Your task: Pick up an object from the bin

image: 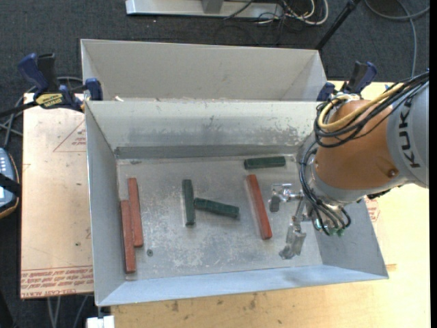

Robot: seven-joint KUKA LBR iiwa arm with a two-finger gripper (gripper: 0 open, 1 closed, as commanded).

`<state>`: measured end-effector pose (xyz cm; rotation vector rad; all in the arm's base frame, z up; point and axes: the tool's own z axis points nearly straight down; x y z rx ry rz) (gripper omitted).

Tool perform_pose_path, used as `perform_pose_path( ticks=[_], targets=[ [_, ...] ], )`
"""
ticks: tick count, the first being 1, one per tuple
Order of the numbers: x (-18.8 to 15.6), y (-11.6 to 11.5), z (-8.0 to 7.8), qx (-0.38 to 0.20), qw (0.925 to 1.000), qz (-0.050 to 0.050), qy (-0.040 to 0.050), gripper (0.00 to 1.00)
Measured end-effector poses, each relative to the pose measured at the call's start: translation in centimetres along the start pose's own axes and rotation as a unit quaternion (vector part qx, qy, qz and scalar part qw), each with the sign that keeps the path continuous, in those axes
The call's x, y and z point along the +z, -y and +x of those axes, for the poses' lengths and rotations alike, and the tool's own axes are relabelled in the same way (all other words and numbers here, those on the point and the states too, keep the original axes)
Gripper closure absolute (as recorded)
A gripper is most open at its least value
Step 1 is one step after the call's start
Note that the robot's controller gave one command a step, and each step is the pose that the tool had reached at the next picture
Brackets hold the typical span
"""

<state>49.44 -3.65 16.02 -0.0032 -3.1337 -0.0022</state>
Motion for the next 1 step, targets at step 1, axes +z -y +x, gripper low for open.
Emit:
perform_pose_path(
  ticks=[1],
  targets=[
    [-0.28,0.0,-0.09,0.0,1.0,0.0,0.0025,0.0]
  ],
)
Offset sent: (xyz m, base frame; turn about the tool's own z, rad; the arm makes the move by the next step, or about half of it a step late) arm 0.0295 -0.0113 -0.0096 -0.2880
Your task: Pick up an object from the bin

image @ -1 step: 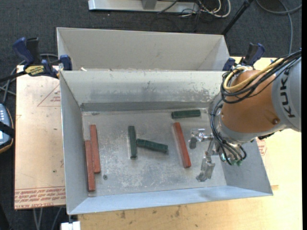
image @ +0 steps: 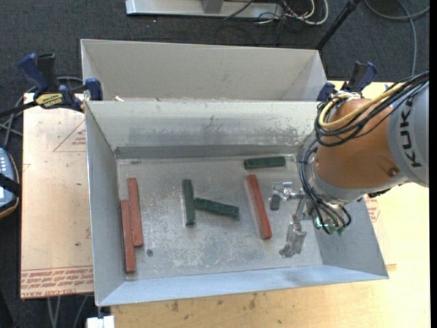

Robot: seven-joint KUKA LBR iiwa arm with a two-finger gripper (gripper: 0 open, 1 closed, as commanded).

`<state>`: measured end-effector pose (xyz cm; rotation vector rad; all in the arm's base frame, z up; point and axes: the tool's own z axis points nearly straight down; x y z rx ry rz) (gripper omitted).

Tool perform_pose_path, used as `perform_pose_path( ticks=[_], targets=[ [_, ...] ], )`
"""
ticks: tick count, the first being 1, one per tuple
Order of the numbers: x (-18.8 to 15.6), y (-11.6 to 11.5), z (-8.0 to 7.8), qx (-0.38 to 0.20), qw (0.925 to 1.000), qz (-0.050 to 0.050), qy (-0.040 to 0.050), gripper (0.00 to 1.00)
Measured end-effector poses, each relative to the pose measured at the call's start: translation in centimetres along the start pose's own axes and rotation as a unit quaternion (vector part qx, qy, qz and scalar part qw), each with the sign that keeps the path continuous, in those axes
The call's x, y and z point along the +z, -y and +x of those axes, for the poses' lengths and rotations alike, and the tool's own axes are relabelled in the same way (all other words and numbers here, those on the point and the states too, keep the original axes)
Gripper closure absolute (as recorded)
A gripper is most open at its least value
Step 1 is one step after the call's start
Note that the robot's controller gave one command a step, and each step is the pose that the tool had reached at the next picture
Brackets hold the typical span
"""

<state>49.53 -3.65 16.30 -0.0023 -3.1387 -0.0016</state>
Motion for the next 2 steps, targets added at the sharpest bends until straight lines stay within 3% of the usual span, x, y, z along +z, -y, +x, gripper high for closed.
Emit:
perform_pose_path(
  ticks=[1,2],
  targets=[
    [0.5,0.4,-1.5,-0.07,0.9975,0.0,0.0025,0.0],
    [3.9,-2.2,-3.5,-0.102,0.9948,0.001,0.0031,0.0]
  ],
)
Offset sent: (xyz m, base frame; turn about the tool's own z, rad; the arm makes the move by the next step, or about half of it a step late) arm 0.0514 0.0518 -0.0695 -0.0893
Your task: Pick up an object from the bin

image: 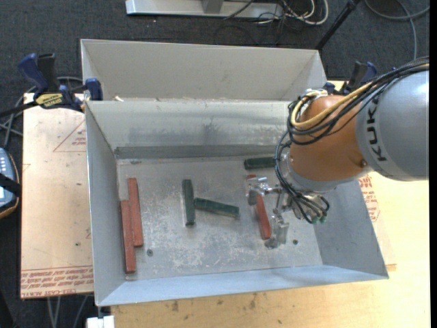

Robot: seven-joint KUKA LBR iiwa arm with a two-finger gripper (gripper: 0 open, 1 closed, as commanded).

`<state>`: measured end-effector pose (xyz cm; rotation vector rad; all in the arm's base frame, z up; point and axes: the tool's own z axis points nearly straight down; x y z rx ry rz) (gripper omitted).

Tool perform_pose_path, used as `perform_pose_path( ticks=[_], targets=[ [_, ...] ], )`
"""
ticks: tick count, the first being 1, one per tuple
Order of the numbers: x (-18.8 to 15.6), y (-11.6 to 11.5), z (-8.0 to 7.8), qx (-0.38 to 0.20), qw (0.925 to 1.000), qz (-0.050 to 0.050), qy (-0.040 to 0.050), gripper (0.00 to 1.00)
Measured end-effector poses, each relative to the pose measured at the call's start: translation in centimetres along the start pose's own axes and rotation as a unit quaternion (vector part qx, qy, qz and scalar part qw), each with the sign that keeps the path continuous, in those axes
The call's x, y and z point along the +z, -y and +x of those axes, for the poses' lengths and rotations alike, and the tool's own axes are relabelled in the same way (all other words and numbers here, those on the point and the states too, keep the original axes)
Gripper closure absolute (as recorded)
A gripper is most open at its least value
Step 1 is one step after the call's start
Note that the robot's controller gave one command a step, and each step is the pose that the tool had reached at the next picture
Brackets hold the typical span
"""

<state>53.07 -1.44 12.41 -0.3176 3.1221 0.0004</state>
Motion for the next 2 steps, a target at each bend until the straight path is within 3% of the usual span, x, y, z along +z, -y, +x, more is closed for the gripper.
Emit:
perform_pose_path(
  ticks=[1,2],
  targets=[
    [3.4,-0.7,-0.2,0.049,0.9988,-0.001,-0.0012,0.0],
    [2.9,-1.9,-6.3,0.008,1.0,0.0,-0.0014,0.0]
  ],
)
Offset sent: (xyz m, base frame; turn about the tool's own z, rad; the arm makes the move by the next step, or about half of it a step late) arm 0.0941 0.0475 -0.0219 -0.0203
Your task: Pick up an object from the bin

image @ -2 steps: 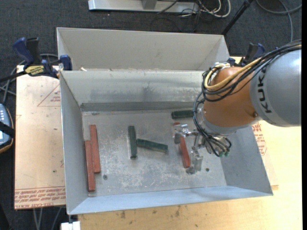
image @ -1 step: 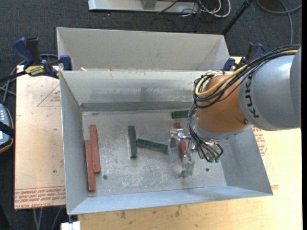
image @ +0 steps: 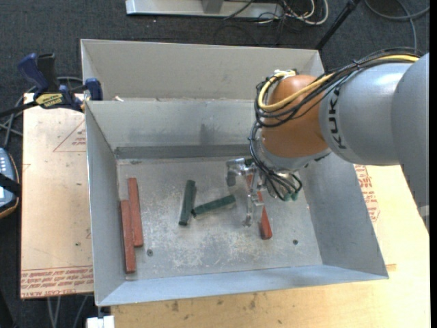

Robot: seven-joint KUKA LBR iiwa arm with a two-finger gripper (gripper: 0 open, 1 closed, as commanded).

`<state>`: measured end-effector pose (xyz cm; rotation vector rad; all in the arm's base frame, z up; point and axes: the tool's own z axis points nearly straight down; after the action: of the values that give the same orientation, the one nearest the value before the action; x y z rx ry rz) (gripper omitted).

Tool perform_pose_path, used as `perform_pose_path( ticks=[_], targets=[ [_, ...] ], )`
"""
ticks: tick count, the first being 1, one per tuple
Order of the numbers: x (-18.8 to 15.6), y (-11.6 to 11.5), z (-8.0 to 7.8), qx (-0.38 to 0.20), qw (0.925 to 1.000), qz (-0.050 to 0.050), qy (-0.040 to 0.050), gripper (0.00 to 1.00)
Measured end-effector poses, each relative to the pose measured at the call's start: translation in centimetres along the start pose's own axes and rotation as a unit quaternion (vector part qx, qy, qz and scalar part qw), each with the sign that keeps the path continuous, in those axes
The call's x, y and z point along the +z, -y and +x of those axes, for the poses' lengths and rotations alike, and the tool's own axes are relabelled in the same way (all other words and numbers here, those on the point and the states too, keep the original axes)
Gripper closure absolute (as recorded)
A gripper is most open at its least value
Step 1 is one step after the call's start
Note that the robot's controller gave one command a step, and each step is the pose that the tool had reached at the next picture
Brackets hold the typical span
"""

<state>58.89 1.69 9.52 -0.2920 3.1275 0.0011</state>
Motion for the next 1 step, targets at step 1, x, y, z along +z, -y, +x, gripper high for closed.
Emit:
perform_pose_path(
  ticks=[1],
  targets=[
    [-0.39,-2.26,-2.78,0.048,0.9989,0.0,0.0026,0.0]
  ],
)
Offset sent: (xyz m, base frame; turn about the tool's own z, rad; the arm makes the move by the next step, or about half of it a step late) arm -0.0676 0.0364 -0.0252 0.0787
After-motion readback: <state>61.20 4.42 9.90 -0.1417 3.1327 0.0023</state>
